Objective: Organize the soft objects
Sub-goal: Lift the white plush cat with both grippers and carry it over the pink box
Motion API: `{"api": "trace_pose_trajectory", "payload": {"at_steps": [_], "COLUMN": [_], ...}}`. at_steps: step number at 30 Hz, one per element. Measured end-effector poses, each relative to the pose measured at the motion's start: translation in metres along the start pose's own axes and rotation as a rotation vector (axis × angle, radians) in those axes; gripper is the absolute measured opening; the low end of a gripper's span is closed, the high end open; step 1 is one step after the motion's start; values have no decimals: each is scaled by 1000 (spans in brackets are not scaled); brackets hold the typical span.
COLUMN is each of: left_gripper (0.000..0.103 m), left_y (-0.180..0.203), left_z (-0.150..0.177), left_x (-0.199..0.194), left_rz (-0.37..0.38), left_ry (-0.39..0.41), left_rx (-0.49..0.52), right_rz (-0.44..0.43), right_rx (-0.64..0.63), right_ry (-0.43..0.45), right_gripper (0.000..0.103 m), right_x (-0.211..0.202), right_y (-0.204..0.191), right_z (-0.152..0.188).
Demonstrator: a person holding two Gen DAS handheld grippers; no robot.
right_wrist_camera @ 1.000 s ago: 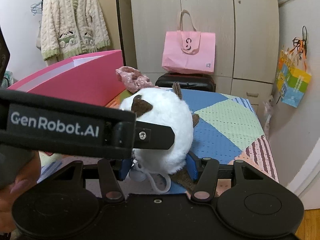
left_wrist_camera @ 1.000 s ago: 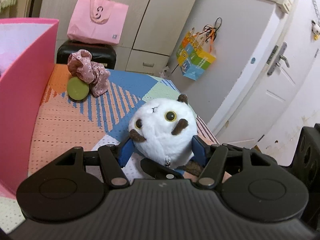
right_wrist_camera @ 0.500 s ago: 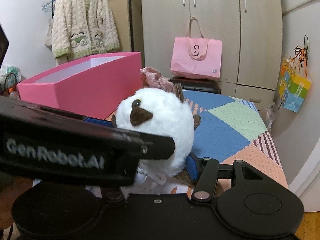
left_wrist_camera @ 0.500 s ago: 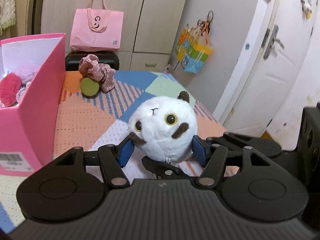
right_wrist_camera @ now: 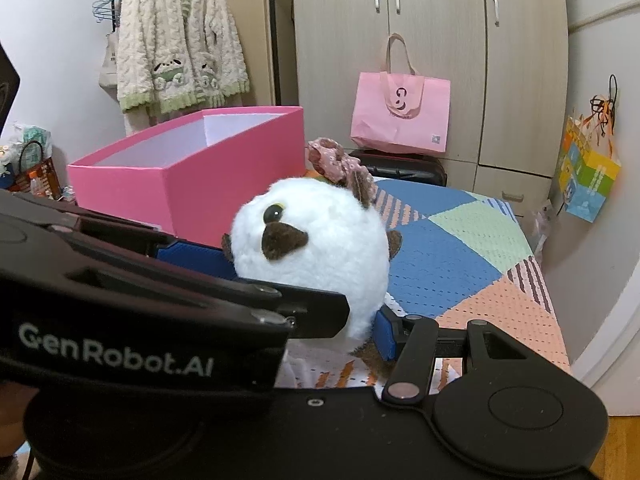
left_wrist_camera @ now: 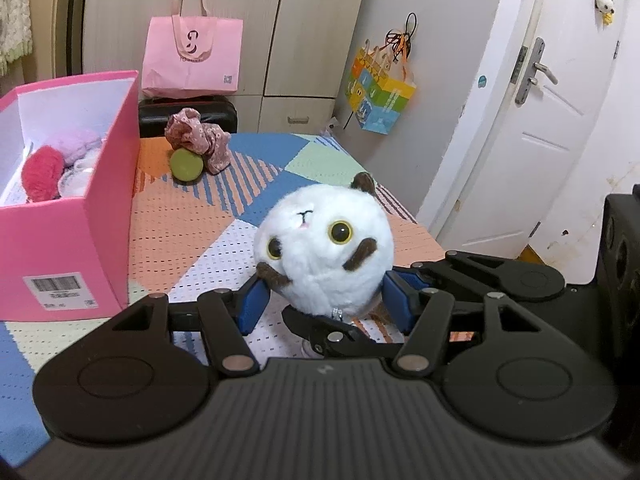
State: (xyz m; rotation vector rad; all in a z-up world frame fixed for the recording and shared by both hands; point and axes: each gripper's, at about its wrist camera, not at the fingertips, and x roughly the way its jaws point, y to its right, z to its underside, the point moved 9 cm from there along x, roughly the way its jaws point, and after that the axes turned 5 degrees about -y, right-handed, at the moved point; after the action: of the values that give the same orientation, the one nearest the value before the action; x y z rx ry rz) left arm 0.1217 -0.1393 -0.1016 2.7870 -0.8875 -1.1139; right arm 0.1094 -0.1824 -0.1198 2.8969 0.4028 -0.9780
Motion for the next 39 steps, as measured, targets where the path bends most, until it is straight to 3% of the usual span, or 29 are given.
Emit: {"api": "trace_pose_trajectory", "payload": {"at_steps": [15, 22, 39], "left_gripper": [60, 60, 61], "left_y": [-6, -20, -82], "left_z": [7, 2, -57], "left_x": [-59, -97, -149], "left_rz": [-37, -108, -206], "left_ry": [62, 122, 278], "left_rx": [1, 15, -5], "right_rz": [-36, -109, -232], "right_rx": [-76, -136, -215], "right_ry": [28, 70, 203], "right_gripper": [61, 63, 63], "right_x": [-32, -43, -33], "right_y": [-45, -77, -129], "right_z": [-11, -28, -114]}}
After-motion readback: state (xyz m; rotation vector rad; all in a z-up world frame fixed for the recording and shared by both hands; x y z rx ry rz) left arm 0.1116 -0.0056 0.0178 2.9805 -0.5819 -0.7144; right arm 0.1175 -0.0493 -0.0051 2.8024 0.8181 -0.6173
